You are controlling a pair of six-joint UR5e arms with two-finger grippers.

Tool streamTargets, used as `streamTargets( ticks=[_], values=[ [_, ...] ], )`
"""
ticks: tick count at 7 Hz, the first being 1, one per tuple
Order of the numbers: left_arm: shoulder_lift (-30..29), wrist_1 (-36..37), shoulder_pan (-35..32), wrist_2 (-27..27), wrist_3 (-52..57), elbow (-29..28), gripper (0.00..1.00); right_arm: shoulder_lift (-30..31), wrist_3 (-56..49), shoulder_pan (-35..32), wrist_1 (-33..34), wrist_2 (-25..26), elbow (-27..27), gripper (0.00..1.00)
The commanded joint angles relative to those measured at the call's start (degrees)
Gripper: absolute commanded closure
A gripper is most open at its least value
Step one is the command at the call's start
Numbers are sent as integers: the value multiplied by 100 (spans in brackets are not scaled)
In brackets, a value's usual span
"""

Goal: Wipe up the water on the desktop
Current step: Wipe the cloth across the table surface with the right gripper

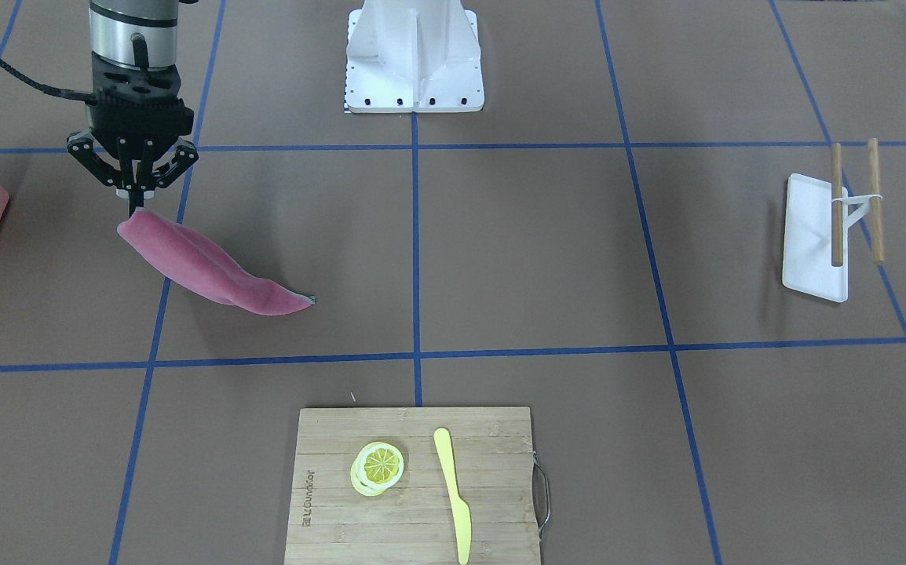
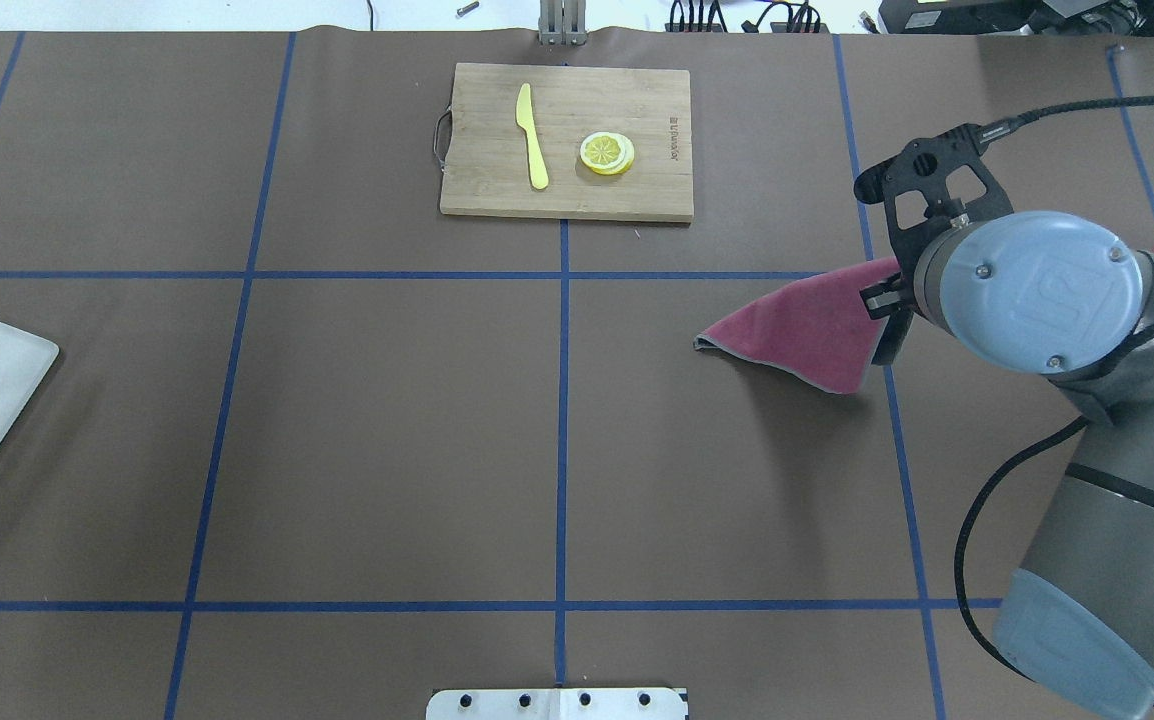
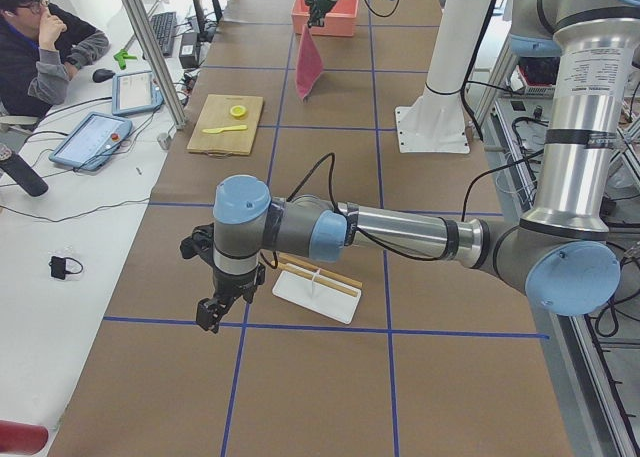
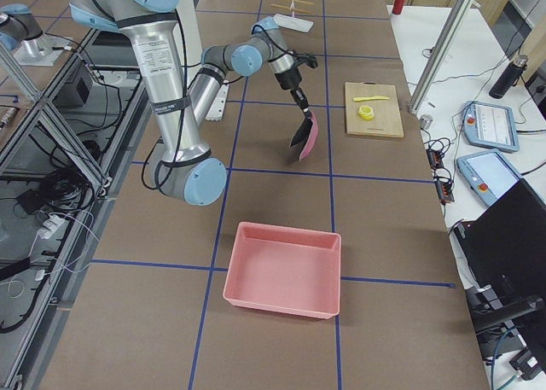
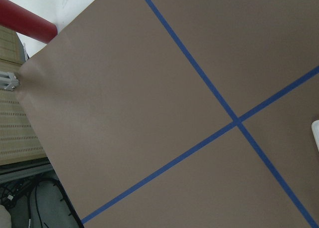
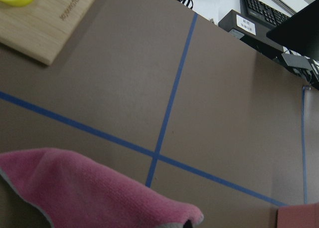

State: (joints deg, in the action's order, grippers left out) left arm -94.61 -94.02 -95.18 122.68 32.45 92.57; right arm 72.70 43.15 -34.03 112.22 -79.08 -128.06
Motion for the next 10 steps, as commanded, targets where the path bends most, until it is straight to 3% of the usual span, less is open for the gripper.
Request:
streamTargets(
  ticks=[1, 4, 7, 9, 10],
  values=[
    [21, 15, -10, 2, 25, -38, 1, 80, 323, 447, 12, 24, 445, 100],
    [21, 15, -10, 11, 25, -20, 1, -921, 2612, 1222, -1021, 42, 1404, 100],
    [47, 15, -10, 229, 25, -20, 1, -2396, 4800, 1495, -2376, 593, 3045, 100],
    [39, 15, -10, 239, 25, -29, 1, -2961, 6024, 1907, -2538, 1164, 3148, 100],
    [39, 15, -10, 239, 16, -38, 1, -2336, 5934, 2118, -2312, 1106, 2416, 100]
  ],
)
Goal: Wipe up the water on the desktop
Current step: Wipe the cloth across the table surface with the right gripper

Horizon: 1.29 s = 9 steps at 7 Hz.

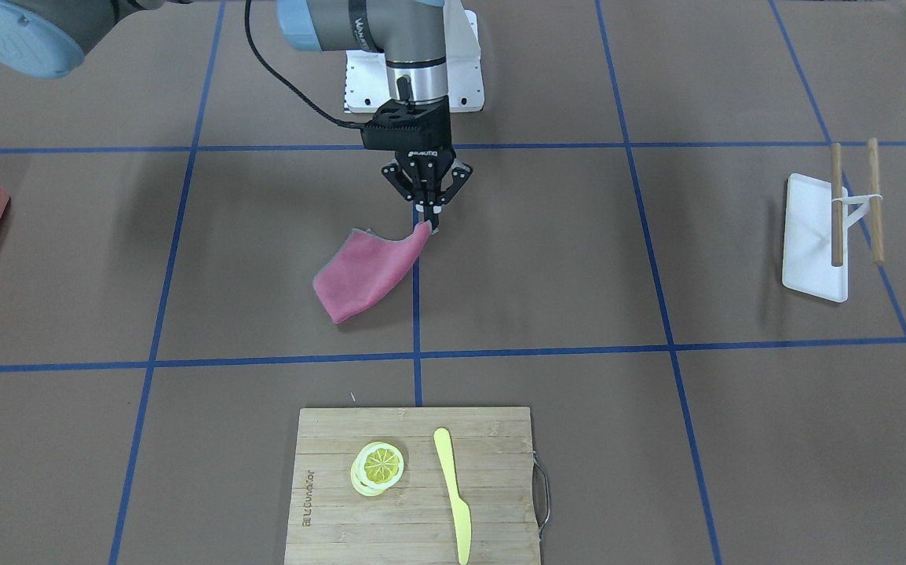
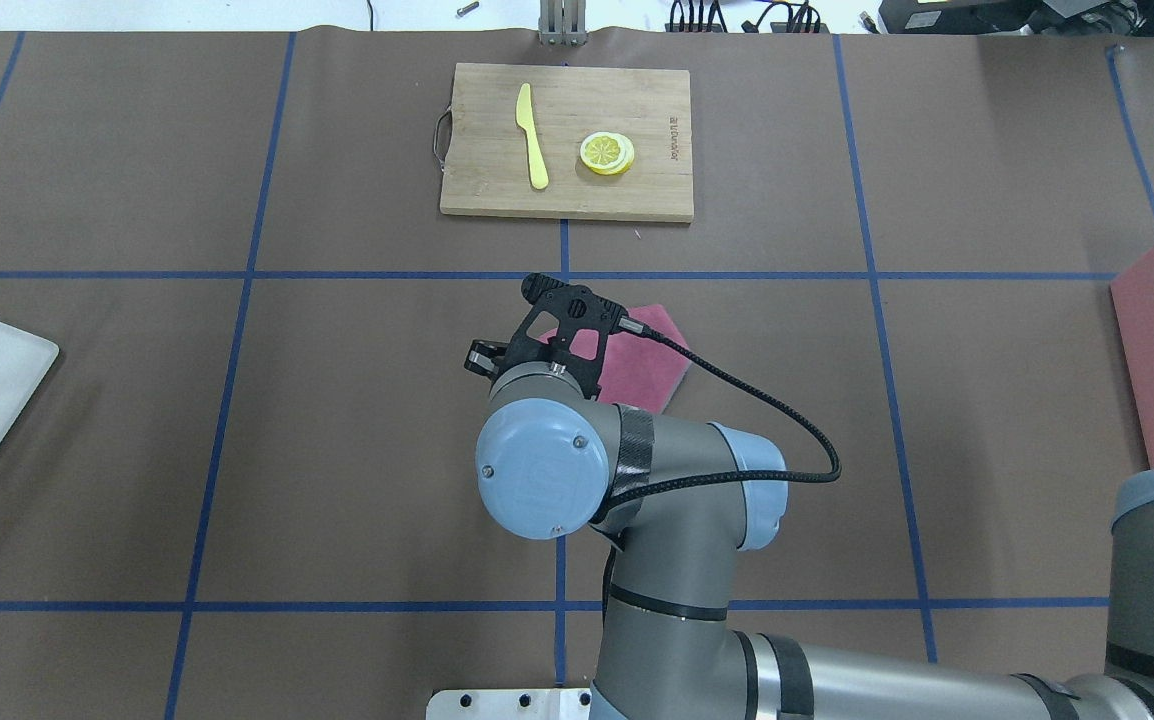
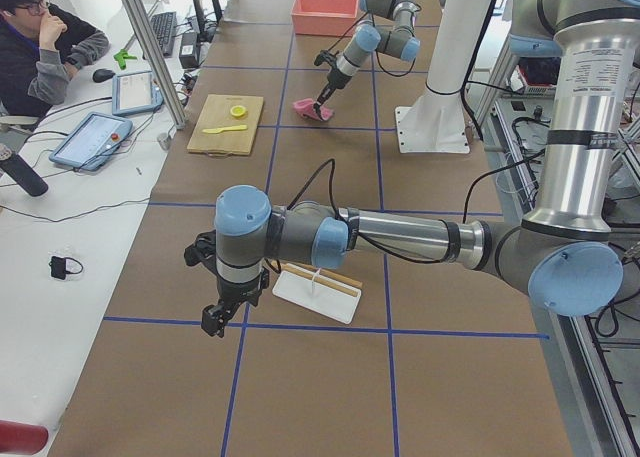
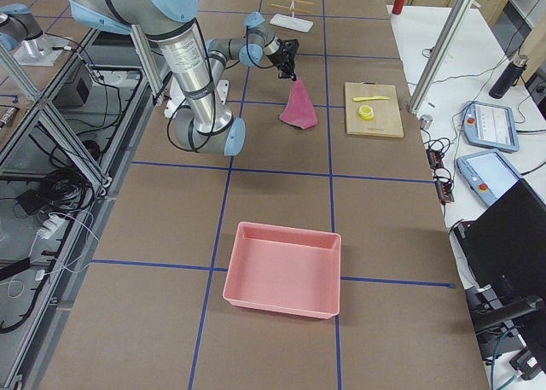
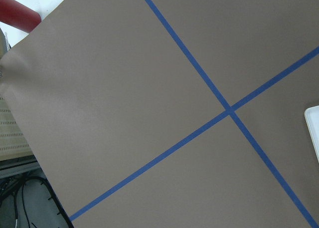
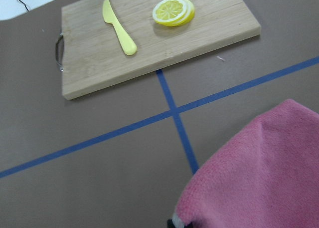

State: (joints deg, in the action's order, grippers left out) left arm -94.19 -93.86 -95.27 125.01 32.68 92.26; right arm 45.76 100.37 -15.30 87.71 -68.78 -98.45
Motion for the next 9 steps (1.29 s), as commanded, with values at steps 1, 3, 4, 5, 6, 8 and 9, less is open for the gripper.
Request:
streamTargets(
  ticks=[1, 3, 4, 5, 6, 8, 9],
  values=[
    [-20, 0, 9, 6, -163, 11, 1, 1129, -441, 438, 698, -116, -1579, 100],
    [-20, 0, 0, 23, -288, 46, 1, 1602, -1225, 257, 1754, -782, -2248, 100],
    [-29, 0, 9, 23, -288, 29, 1, 1881, -1804, 90, 2185, -977, -2414, 100],
    [-38, 0, 9, 23, -297, 29, 1, 2406, -2245, 71, 2607, -1049, -2746, 100],
    [-55, 0, 9, 23, -297, 20, 1, 2829, -2737, 10, 3020, -1058, -2976, 100],
    [-56, 0, 9, 23, -297, 11, 1, 3095, -3694, -751, 3086, -1067, -2638, 100],
    [-56, 0, 9, 23, -297, 2, 1, 3053, -3961, -1173, 2955, -1145, -2392, 100]
  ],
)
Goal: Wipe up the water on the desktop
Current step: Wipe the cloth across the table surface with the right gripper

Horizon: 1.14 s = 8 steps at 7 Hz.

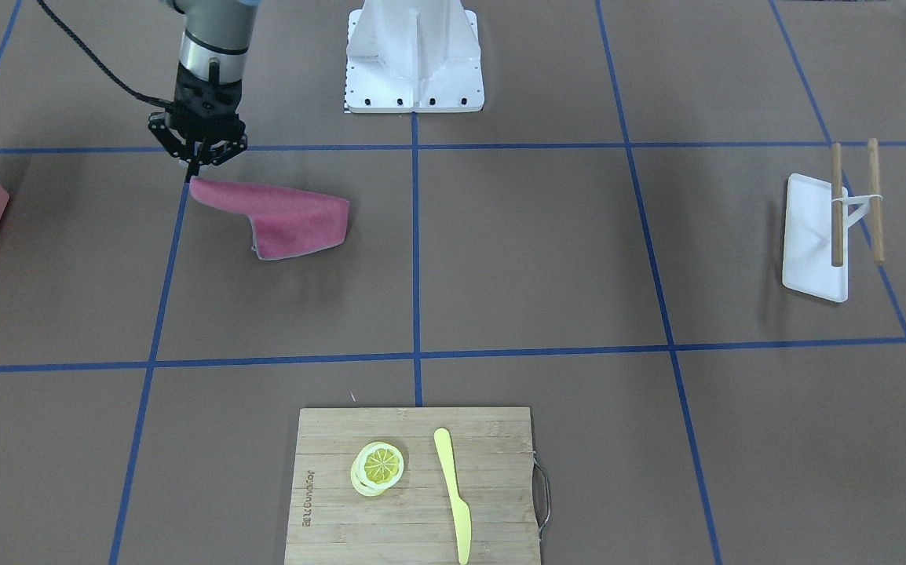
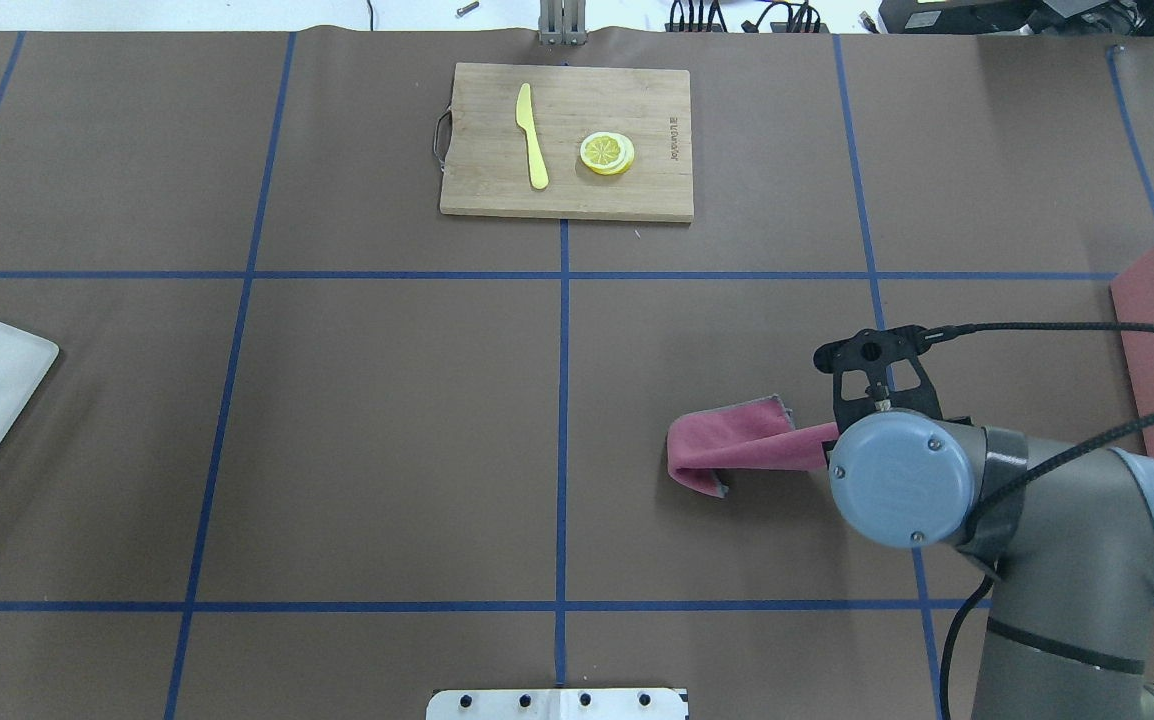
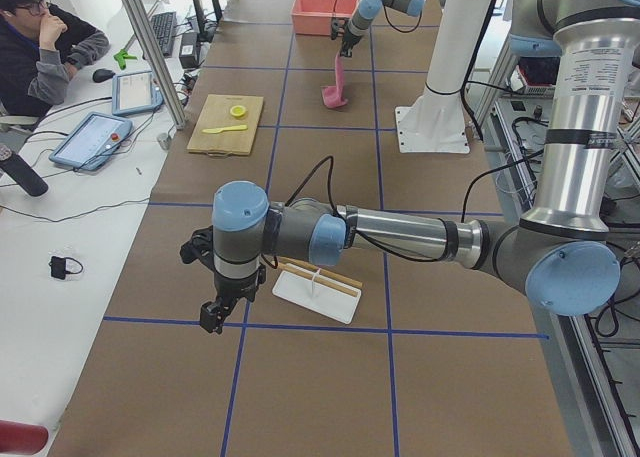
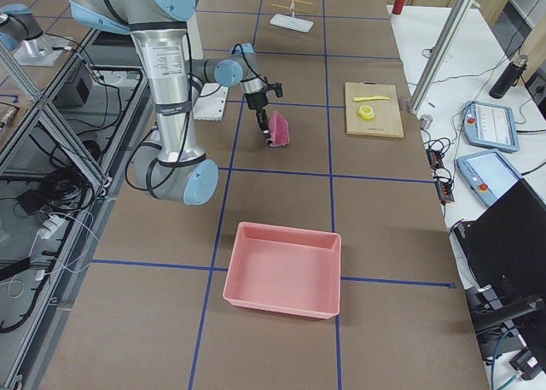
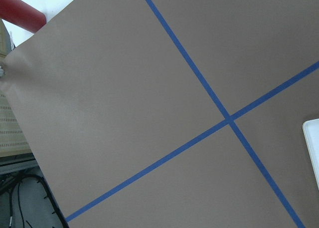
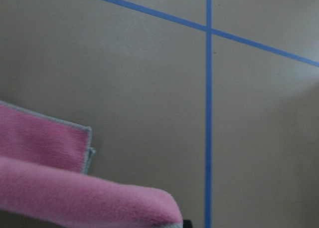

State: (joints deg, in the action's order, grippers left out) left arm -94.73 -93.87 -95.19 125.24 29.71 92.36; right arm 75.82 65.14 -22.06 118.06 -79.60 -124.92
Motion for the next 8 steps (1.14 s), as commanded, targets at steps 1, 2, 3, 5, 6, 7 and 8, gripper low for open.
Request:
streamTargets(
  ticks=[1, 2, 3, 5, 6, 7, 8],
  values=[
    [25, 0, 0, 0, -61, -34, 1, -32, -449, -727, -838, -326, 519, 100],
    [43, 0, 0, 113, -679, -25, 2, -424, -380, -842, -1603, -520, 974, 100],
    [43, -9, 0, 384, -1695, -8, 1, -950, -109, -870, -1906, -618, 1396, 100],
    [157, -44, 9, 501, -2092, 10, 1, -1831, 1206, -574, -2758, -619, 2084, 100],
    [166, -9, 9, 588, -2092, -7, 1, -2043, 1855, -319, -2892, -593, 2034, 100],
    [175, 0, 26, 598, -2153, -95, 1, -2141, 2210, -64, -2850, -523, 1886, 100],
    [175, 0, 70, 633, -2171, -270, 2, -2046, 2222, 130, -2493, -400, 1536, 100]
  ],
)
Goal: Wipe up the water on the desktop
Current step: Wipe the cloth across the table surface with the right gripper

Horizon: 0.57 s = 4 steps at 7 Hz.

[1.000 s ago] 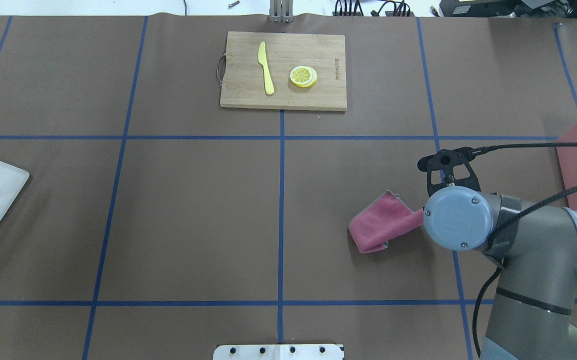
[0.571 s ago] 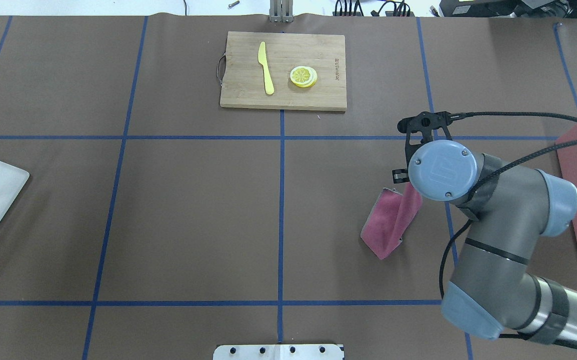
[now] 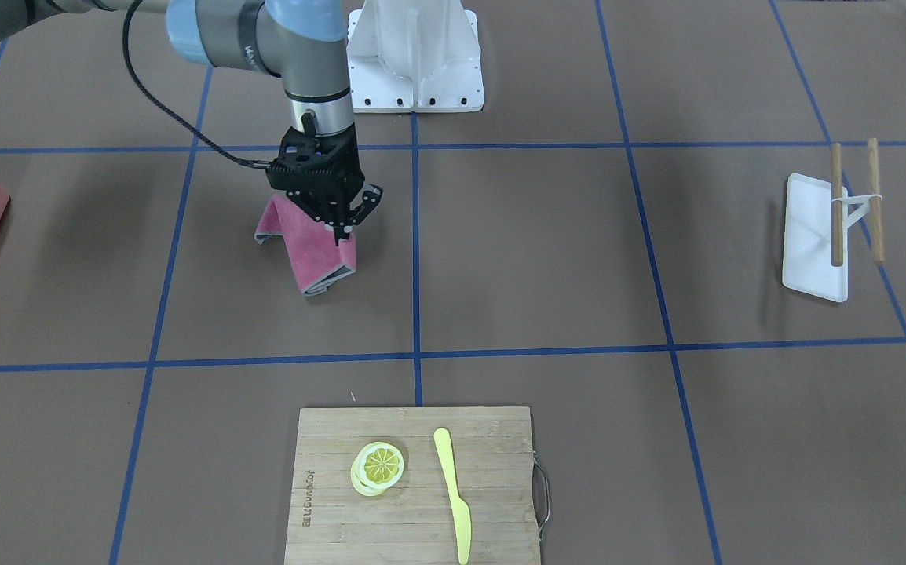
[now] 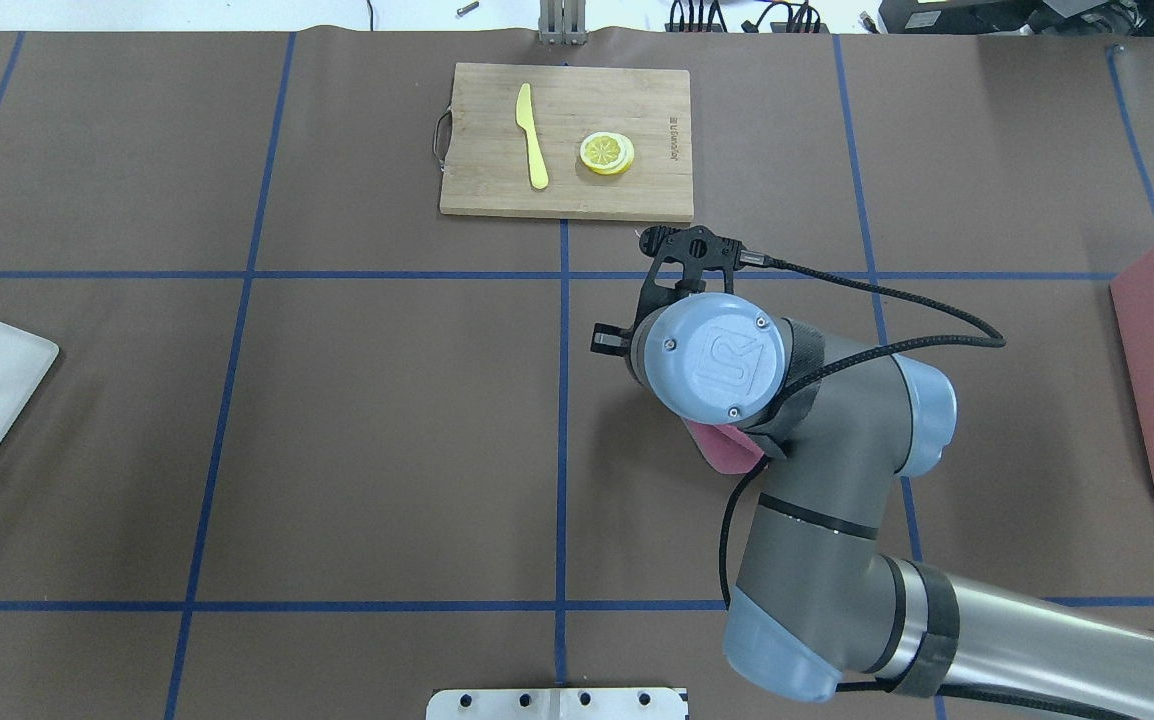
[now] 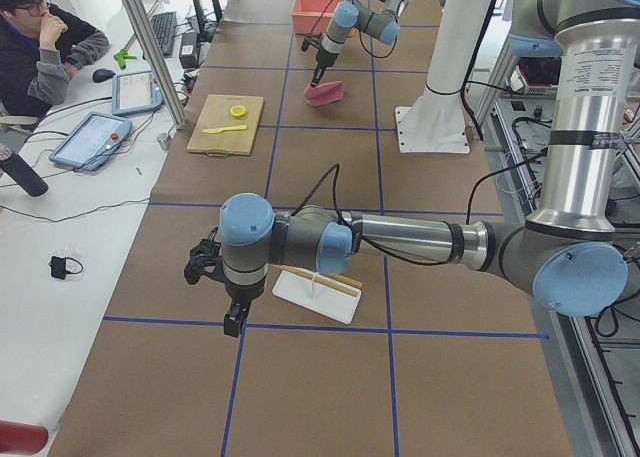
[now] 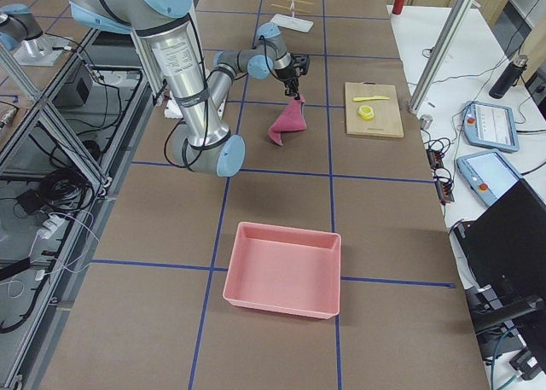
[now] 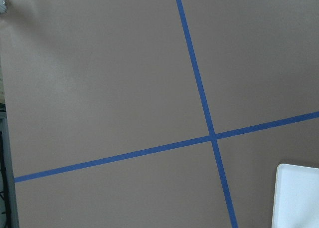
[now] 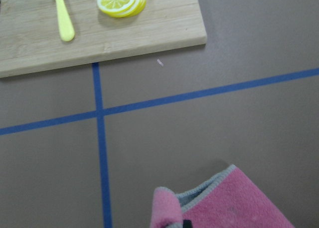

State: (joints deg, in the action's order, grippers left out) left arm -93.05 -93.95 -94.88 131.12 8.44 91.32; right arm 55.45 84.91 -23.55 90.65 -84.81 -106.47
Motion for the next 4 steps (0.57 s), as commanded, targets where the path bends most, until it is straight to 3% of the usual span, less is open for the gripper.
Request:
streamTargets(
  ticks=[1, 2, 4],
  values=[
    [145, -1, 170, 54, -36, -184, 2, 18, 149, 403, 1330, 96, -887, 100],
    [199, -10, 189, 132, -27, -159, 1, 314, -34, 535, 2159, 70, -1546, 100],
    [191, -10, 224, 168, -27, -150, 1, 1182, -858, 493, 2475, 78, -1693, 100]
  ],
)
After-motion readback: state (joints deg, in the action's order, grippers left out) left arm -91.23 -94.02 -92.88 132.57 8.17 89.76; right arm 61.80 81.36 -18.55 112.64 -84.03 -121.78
